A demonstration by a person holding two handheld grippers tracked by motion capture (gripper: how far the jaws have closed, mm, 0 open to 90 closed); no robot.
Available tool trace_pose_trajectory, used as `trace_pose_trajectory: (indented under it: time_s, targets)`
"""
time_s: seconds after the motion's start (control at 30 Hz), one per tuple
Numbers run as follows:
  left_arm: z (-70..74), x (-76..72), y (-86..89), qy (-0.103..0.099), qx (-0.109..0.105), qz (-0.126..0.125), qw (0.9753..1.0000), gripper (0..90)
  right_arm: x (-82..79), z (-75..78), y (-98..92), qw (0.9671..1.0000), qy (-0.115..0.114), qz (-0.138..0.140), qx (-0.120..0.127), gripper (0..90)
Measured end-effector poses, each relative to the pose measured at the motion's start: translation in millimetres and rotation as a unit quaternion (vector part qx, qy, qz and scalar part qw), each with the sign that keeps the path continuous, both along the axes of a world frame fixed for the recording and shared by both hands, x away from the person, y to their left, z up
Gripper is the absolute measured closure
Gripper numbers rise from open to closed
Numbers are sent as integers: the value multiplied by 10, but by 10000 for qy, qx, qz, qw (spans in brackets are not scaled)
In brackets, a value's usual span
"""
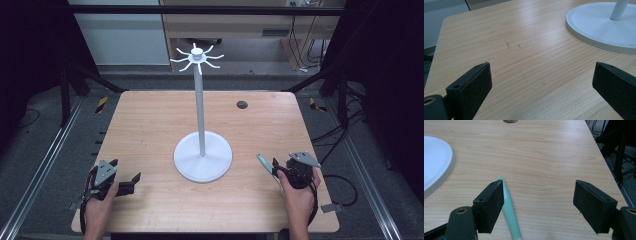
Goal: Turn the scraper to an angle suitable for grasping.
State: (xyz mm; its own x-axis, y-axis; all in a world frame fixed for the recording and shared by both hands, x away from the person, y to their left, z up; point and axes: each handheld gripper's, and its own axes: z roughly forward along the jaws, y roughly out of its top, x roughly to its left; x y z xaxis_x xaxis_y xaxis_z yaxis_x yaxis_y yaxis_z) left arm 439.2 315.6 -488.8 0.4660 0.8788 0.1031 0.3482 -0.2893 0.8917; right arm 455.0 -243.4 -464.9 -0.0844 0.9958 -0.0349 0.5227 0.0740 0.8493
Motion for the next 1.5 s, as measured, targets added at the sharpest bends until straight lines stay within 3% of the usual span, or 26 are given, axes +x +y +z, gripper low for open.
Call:
trace_pose_trajectory:
  time_s: [0.13,0.27,0.3,0.33,0.4,0.43,0.53,0.57,0.6,0.63,0.7,0.77,1.37,1.5]
  targets:
    - [-4,-1,2,14,31,-12,10000,20,28,20,14,9999,23,109,-34,265]
    - [0,-8,-11,2,26,-27,10000,20,104,31,54,9987,234,318,-322,326]
    - [-2,-8,-15,7,37,-34,10000,20,168,37,56,9971,449,480,-384,369]
    - [-6,-7,-29,14,56,-46,10000,20,200,38,50,9959,469,582,-509,401]
    - [-8,-7,-35,15,63,-49,10000,20,234,44,58,9950,564,640,-524,419]
    - [-8,-6,-40,13,86,-61,9999,21,311,40,63,9920,729,848,-583,500]
    - [-6,-7,-51,9,107,-77,9999,21,391,17,75,9880,970,1076,-538,573]
    - [-6,-8,-52,7,110,-74,9999,22,462,-9,70,9845,1094,1252,-557,673]
    - [-6,-8,-52,7,110,-74,9999,22,462,-9,70,9845,1094,1252,-557,673]
    - [-6,-8,-51,11,120,-74,9999,22,532,-32,49,9824,1230,1323,-466,778]
    - [-6,-8,-51,13,114,-78,9999,23,562,-41,36,9817,1286,1342,-418,816]
    - [-8,-5,-54,11,130,-70,9999,24,632,-63,4,9788,1405,1422,-442,900]
    - [-9,-4,-64,26,190,-92,9998,26,734,-209,134,9715,1661,1648,-390,900]
    - [-8,-5,-67,24,195,-97,9998,26,731,-210,146,9714,1646,1666,-391,900]
